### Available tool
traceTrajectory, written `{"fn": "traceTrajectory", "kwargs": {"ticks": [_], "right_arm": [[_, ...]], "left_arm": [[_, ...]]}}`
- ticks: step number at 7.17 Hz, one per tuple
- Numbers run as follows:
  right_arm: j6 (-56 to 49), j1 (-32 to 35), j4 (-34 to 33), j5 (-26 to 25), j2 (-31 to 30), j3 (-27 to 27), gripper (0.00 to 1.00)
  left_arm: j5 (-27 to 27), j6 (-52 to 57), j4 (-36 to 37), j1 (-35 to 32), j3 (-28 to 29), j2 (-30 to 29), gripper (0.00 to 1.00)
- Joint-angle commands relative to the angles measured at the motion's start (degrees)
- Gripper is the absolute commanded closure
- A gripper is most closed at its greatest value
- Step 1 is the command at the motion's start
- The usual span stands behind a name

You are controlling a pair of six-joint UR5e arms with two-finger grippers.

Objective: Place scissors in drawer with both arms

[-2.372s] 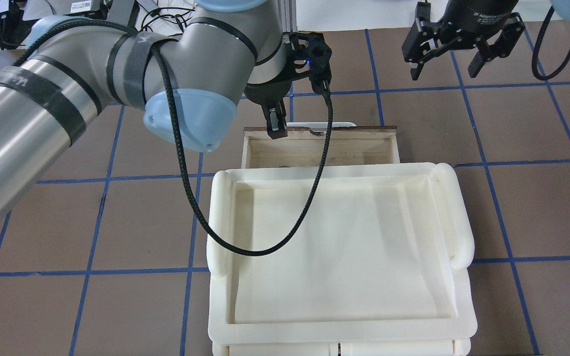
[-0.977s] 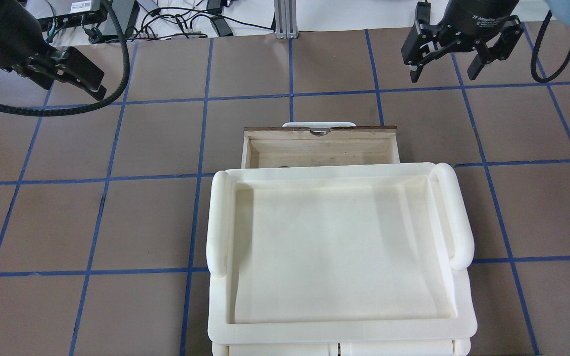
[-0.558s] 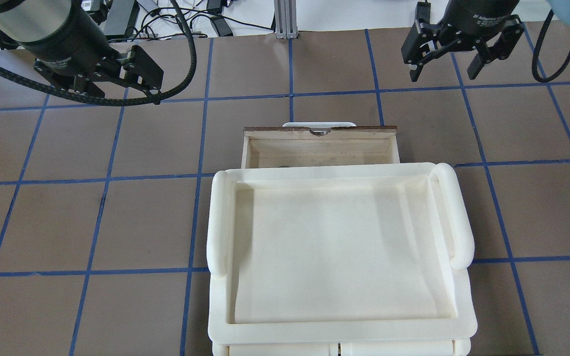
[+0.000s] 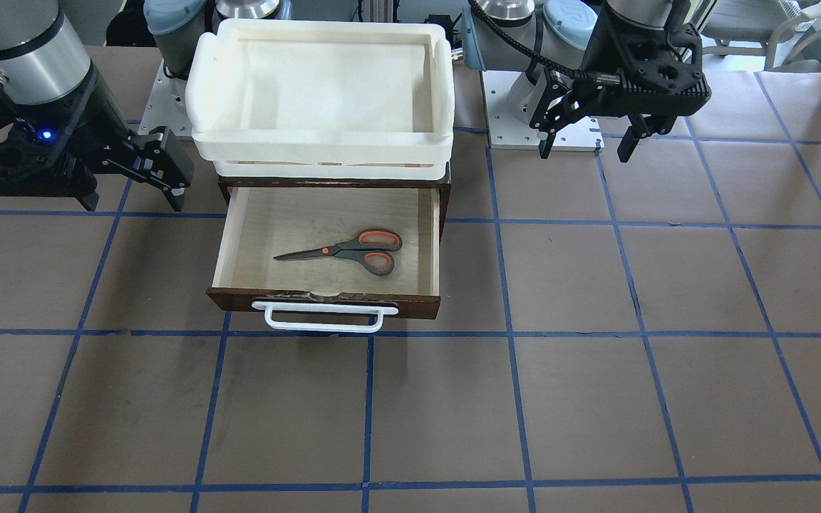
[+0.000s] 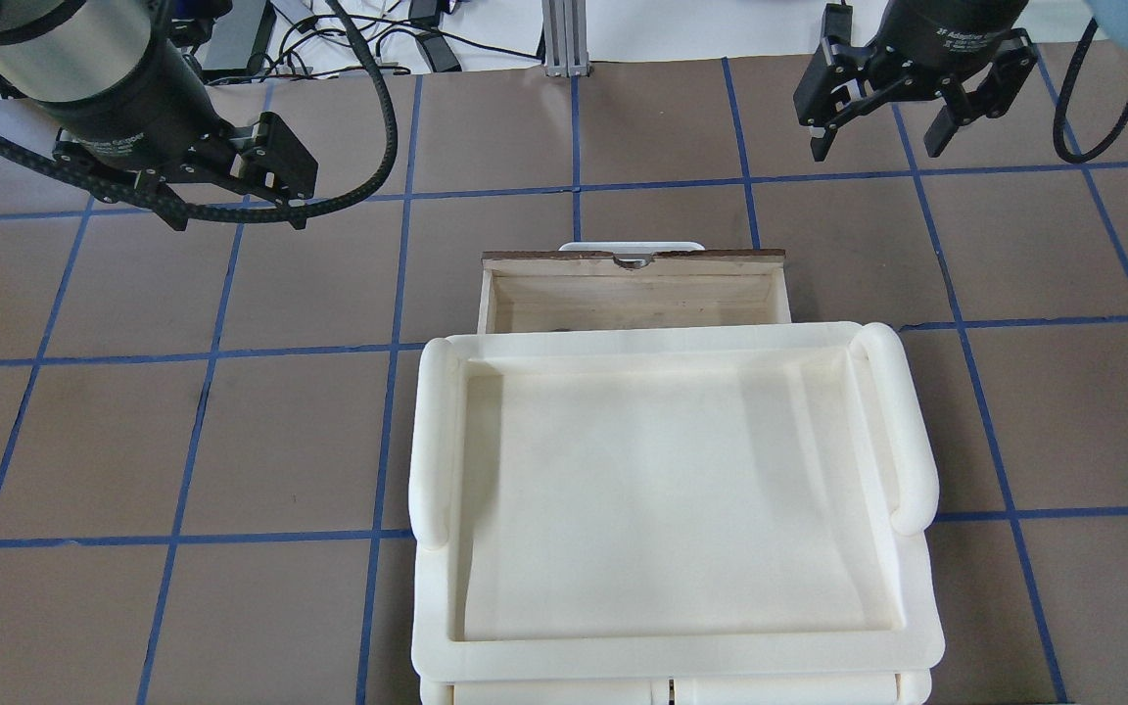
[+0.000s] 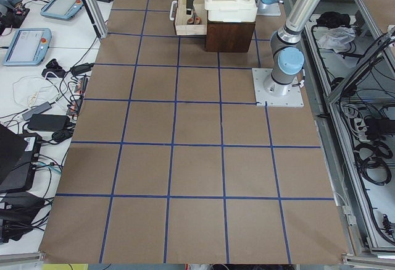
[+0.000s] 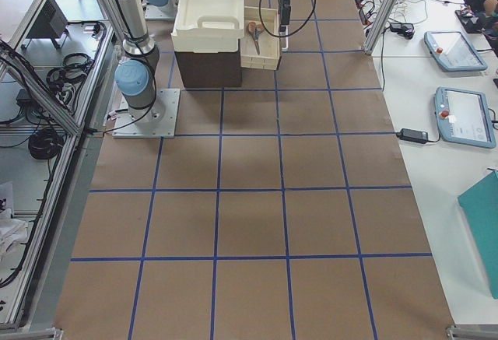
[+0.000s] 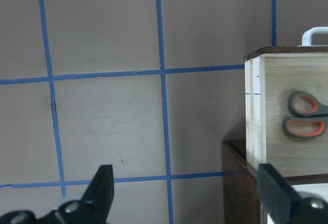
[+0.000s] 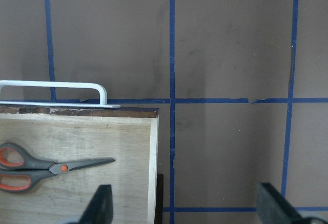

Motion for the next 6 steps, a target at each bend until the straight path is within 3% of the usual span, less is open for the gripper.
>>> {"fn": "traceTrajectory", "kwargs": {"ticks": [1, 6], "right_arm": [[0.01, 0.09, 0.00, 0.37, 0.02, 0.07, 0.00], [-0.08, 0.00, -0.09, 0.11, -0.06, 0.07, 0.00]], "left_arm": [[0.09, 0.09, 0.00, 0.22, -0.40, 0.13, 0.00], [-0.26, 0.00, -0.08, 0.13, -0.58, 0.39, 0.00]]}}
